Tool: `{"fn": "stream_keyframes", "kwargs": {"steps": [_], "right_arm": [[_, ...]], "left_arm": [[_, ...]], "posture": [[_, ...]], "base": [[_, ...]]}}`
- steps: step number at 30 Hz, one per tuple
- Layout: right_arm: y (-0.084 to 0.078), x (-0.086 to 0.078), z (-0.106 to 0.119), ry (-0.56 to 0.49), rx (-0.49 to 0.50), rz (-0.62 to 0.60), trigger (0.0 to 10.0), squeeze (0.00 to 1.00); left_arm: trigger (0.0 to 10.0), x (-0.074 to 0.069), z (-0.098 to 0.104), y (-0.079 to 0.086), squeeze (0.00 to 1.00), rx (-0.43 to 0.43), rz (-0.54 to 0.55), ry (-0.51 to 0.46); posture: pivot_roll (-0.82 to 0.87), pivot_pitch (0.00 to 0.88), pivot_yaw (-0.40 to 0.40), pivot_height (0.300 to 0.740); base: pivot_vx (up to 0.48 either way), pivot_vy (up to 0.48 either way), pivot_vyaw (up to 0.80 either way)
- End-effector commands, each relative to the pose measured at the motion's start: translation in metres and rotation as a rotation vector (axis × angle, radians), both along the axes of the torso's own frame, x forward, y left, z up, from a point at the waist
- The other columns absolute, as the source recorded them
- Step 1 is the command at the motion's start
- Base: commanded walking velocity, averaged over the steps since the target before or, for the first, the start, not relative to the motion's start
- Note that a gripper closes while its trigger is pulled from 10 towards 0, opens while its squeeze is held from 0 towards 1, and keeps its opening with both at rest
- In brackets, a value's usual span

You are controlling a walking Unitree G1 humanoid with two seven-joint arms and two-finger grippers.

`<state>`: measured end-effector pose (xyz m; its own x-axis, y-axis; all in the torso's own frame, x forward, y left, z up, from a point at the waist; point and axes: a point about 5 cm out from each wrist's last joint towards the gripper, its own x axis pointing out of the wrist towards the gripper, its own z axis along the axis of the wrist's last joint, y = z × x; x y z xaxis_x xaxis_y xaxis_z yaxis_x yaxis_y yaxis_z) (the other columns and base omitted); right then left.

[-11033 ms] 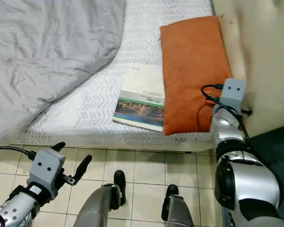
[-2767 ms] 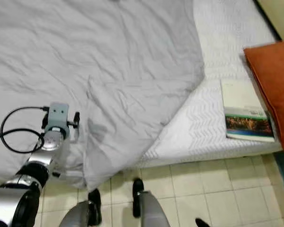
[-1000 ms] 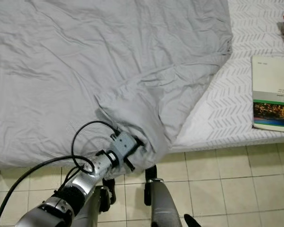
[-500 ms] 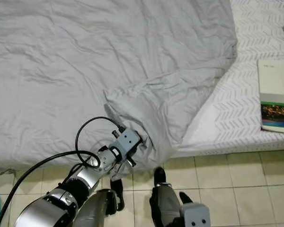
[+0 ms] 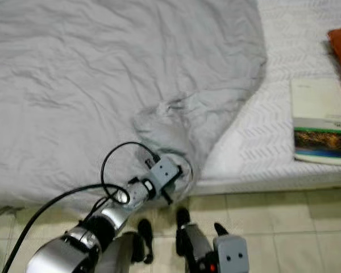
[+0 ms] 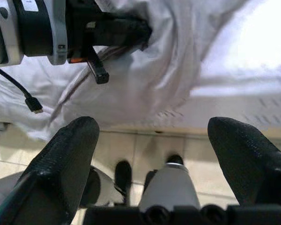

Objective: Clean up the room

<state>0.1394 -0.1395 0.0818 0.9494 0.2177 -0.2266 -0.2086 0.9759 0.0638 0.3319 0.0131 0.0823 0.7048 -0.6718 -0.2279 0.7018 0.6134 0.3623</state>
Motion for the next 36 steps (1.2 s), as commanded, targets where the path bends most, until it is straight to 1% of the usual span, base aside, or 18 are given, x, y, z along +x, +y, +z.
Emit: {"fn": "stream_keyframes", "kwargs": {"steps": [1,5,6,7,9,12,15,19,23,24,26,28,29,30,32,33,35,36], "right_arm": [[0.002,-0.008,-0.007,0.046,0.002,0.002,10.0,0.0],[-0.001,-0.015,-0.009,0.067,-0.014,0.014,10.0,0.0],[-0.001,-0.015,-0.009,0.067,-0.014,0.014,10.0,0.0],[-0.004,-0.019,-0.008,0.073,-0.019,0.017,10.0,0.0],[-0.006,-0.021,-0.009,0.08,-0.025,0.015,10.0,0.0],[-0.011,-0.023,-0.009,0.089,-0.035,0.005,10.0,0.0],[-0.012,-0.023,-0.01,0.09,-0.039,0.005,10.0,0.0],[-0.011,-0.022,-0.009,0.087,-0.04,0.01,10.0,0.0],[-0.012,-0.021,-0.01,0.087,-0.041,0.016,10.0,0.0],[-0.011,-0.021,-0.01,0.09,-0.041,0.02,10.0,0.0],[-0.011,-0.021,-0.01,0.09,-0.041,0.022,10.0,0.0],[-0.015,-0.021,-0.01,0.097,-0.063,0.016,10.0,0.0],[-0.015,-0.021,-0.01,0.097,-0.063,0.016,10.0,0.0],[-0.019,-0.023,-0.009,0.102,-0.08,0.009,10.0,0.0],[-0.035,-0.031,-0.011,0.141,-0.166,-0.023,10.0,0.0],[-0.035,-0.031,-0.011,0.141,-0.166,-0.023,10.0,0.0],[-0.062,-0.049,-0.018,0.228,-0.27,-0.089,10.0,0.0],[-0.071,-0.057,-0.02,0.259,-0.301,-0.106,10.0,0.0]], "left_arm": [[10.0,-0.01,-0.015,0.001,0.0,0.036,-0.032,0.045],[10.0,-0.029,-0.024,-0.02,0.0,0.058,-0.208,0.075],[10.0,-0.029,-0.024,-0.02,0.0,0.058,-0.208,0.075],[10.0,-0.038,-0.028,-0.027,0.0,0.066,-0.281,0.088],[10.0,-0.045,-0.031,-0.033,0.0,0.068,-0.335,0.105],[10.0,-0.056,-0.035,-0.043,0.0,0.086,-0.399,0.097],[10.0,-0.059,-0.034,-0.049,0.0,0.056,-0.397,0.101],[10.0,-0.059,-0.034,-0.049,0.0,0.051,-0.373,0.09],[10.0,-0.063,-0.038,-0.049,0.0,0.095,-0.395,0.068],[10.0,-0.067,-0.043,-0.049,0.0,0.136,-0.423,0.058],[10.0,-0.069,-0.044,-0.05,0.0,0.153,-0.434,0.056],[10.0,-0.074,-0.049,-0.052,0.0,0.201,-0.457,0.046],[10.0,-0.074,-0.049,-0.052,0.0,0.201,-0.457,0.046],[10.0,-0.076,-0.052,-0.053,0.0,0.211,-0.463,0.06],[10.0,-0.082,-0.055,-0.057,0.0,0.246,-0.494,0.058],[10.0,-0.082,-0.055,-0.057,0.0,0.246,-0.494,0.058],[10.0,-0.088,-0.058,-0.062,0.0,0.269,-0.522,0.058],[10.0,-0.09,-0.059,-0.064,0.0,0.273,-0.528,0.061]], "posture": [[-0.23,0.447,0.121,0.74],[-0.23,0.455,0.115,0.74],[-0.23,0.455,0.115,0.74],[-0.24,0.458,0.113,0.74],[-0.24,0.46,0.112,0.74],[-0.25,0.459,0.11,0.74],[-0.25,0.457,0.107,0.74],[-0.25,0.457,0.106,0.74],[-0.24,0.457,0.102,0.74],[-0.24,0.457,0.102,0.74],[-0.24,0.458,0.099,0.74],[-0.24,0.461,0.098,0.74],[-0.24,0.461,0.098,0.74],[-0.24,0.462,0.095,0.74],[-0.25,0.462,0.091,0.74],[-0.25,0.462,0.091,0.74],[-0.26,0.464,0.087,0.74],[-0.26,0.464,0.087,0.74]], "base": [[0.0,0.0,0.0],[0.0,-0.227,0.0],[0.0,-0.442,0.0],[0.0,0.0,0.0],[0.0,0.0,0.0],[0.0,0.0,0.0],[0.0,0.0,0.0],[0.0,0.0,0.0],[0.0,-0.48,0.0],[0.0,-0.48,0.0],[0.0,-0.48,0.0],[0.0,-0.48,0.0],[0.0,-0.48,0.0],[0.0,0.0,0.0],[0.0,0.0,0.0],[0.0,0.0,0.0],[0.0,0.0,0.0],[0.0,0.0,0.0]]}}
